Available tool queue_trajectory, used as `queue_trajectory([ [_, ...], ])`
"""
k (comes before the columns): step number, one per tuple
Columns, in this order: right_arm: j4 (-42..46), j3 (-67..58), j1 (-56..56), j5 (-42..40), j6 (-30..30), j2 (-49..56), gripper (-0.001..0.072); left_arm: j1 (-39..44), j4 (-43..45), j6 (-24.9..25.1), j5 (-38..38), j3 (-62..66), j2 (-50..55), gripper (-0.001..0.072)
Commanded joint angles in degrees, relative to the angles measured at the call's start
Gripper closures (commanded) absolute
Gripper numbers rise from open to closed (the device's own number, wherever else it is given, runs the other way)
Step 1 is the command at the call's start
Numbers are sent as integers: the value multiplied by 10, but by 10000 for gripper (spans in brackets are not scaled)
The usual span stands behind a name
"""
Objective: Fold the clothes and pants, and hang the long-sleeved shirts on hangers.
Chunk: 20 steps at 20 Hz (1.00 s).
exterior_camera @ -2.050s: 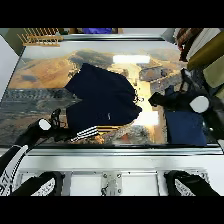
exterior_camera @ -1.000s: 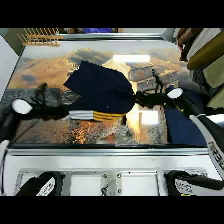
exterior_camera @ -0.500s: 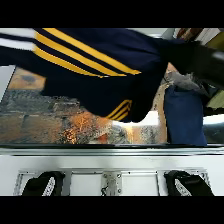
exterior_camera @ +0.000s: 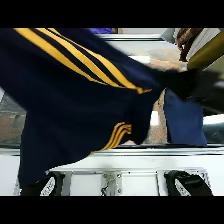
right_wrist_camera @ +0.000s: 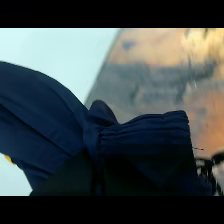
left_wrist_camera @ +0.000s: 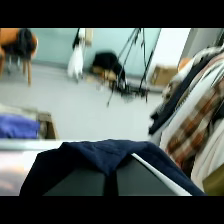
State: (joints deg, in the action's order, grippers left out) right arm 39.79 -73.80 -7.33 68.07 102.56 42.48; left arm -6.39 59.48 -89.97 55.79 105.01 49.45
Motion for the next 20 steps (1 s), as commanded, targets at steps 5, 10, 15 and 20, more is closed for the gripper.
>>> queue_trajectory([
  [5,16,226,-10,-79,32,123,694,62,5,1,47,6,272,700],
  [10,1,226,45,-345,-58,258,506,129,5,2,-122,73,465,483],
  [15,-14,211,134,-348,-172,236,88,113,10,8,-87,133,519,-3],
  [20,66,212,152,-249,-269,139,129,6,50,8,67,-5,416,29],
])
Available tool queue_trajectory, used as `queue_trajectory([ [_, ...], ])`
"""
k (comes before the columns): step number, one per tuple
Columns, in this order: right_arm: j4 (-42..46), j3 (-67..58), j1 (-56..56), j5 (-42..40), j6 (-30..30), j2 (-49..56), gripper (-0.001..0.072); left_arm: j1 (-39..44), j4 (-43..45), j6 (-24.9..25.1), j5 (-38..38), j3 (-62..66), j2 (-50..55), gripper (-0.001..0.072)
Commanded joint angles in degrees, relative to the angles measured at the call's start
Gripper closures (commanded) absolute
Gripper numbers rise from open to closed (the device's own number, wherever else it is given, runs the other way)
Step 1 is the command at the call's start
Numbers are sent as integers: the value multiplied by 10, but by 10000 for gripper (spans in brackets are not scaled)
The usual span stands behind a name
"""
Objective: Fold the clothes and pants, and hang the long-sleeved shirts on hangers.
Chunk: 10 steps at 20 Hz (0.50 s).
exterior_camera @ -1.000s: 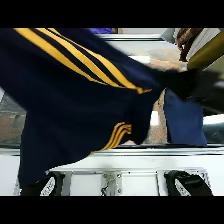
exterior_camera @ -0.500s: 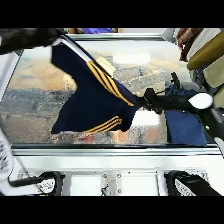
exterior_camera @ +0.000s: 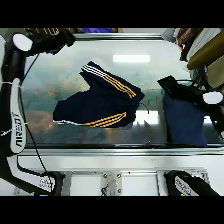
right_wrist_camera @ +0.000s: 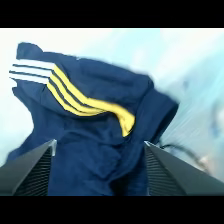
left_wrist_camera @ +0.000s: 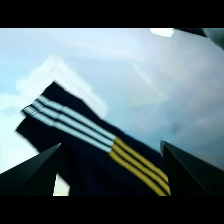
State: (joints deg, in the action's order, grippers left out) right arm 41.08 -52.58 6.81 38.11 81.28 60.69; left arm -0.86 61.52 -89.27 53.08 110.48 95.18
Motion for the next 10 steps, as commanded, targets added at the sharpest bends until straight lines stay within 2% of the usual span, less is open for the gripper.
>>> queue_trajectory([
  [1,85,-1,8,80,-56,-58,129,-67,65,1,119,-96,-67,34],
  [4,130,0,-2,158,-54,-85,130,-114,140,-2,142,-252,-165,34],
  [7,129,0,-14,189,-54,-91,132,-165,139,-2,135,-435,-251,33],
  [10,128,0,-34,189,-54,-91,132,-214,129,-8,87,-597,-298,33],
])
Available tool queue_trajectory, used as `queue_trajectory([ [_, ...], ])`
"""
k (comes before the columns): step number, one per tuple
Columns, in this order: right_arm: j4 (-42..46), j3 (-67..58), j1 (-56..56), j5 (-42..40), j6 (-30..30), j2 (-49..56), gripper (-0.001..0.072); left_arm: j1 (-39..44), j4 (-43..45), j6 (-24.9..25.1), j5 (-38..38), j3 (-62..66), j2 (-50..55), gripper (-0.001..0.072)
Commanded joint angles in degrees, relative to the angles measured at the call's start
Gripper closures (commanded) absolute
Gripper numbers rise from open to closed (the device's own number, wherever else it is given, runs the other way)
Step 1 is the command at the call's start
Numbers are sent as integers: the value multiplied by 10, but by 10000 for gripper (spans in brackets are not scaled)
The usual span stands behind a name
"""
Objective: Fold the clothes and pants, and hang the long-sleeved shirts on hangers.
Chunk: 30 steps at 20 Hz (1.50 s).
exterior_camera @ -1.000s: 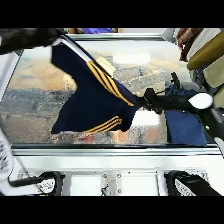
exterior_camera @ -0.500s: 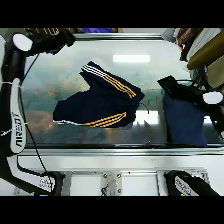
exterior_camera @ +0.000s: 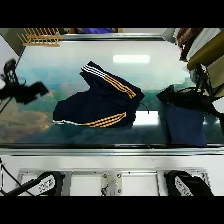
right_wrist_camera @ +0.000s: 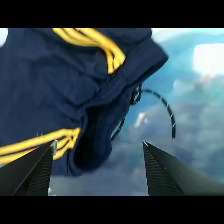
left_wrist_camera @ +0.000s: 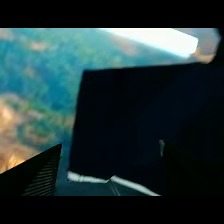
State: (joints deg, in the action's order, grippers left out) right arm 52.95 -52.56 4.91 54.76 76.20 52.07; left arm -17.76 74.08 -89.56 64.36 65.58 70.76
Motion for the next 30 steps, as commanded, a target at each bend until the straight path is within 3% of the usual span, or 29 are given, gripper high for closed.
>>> queue_trajectory([
  [1,9,0,-22,21,-3,-5,132,-61,-13,-4,-45,-195,-60,33],
  [7,9,0,-44,24,-3,-2,133,-80,-191,98,-134,-305,-11,33],
  [11,14,22,-64,23,6,-1,136,-68,-217,101,-148,-268,41,33],
  [13,39,49,-91,22,43,-1,141,-47,-217,101,-151,-243,59,35],
  [14,64,65,-110,20,72,-1,142,-34,-216,101,-157,-232,65,83],
  [16,116,92,-152,5,141,9,141,-18,-216,101,-165,-210,71,550],
  [17,144,102,-175,-6,197,18,142,-14,-216,101,-164,-200,71,700],
  [19,190,110,-219,-33,334,45,141,-7,-215,101,-154,-184,70,700],
  [20,192,110,-240,-53,364,63,131,-5,-213,101,-146,-178,70,700],
  [21,182,110,-262,-86,378,85,35,-5,-212,101,-138,-174,70,699],
  [22,165,110,-282,-121,379,106,-1,-5,-212,101,-132,-173,70,700],
  [26,76,110,-318,-252,406,199,-1,-5,-211,103,-116,-173,70,700],
  [30,48,110,-318,-308,426,257,6,-5,-211,103,-114,-173,70,699],
])
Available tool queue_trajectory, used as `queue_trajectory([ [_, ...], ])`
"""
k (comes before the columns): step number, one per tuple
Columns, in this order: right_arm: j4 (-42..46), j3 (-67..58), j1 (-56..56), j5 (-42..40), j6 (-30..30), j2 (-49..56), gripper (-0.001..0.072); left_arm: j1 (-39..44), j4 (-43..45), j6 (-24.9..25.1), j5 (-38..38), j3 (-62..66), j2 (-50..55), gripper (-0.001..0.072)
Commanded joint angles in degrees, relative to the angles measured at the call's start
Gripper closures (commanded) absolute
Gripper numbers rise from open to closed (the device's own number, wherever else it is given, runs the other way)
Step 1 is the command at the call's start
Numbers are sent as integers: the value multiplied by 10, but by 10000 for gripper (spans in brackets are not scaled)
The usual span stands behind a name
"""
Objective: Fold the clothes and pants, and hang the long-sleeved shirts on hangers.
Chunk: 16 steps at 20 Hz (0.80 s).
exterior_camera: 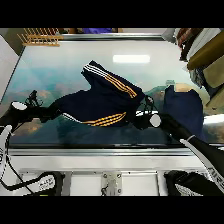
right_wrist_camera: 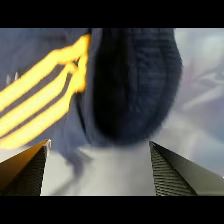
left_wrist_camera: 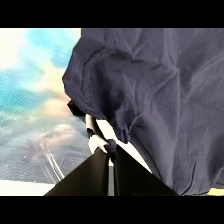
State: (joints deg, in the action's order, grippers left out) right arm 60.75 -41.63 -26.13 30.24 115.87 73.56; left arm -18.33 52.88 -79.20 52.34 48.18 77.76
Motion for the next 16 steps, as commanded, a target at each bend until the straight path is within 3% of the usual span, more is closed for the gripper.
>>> queue_trajectory([
  [1,-30,0,-7,-71,29,50,7,0,1,0,6,1,0,700],
  [2,-30,0,-7,-75,29,54,15,0,1,1,6,1,0,699],
  [3,-30,0,-7,-78,29,57,83,0,1,4,6,1,0,700],
  [7,-29,0,-6,-80,5,56,681,0,0,4,9,1,-3,699],
  [9,-29,-5,5,-69,-45,35,694,-1,0,4,12,7,-32,699],
  [12,-30,-67,54,9,-110,-47,694,-6,-5,4,59,88,-118,700],
  [16,-31,-217,107,120,-126,-219,694,-6,-64,3,135,284,-263,700],
])
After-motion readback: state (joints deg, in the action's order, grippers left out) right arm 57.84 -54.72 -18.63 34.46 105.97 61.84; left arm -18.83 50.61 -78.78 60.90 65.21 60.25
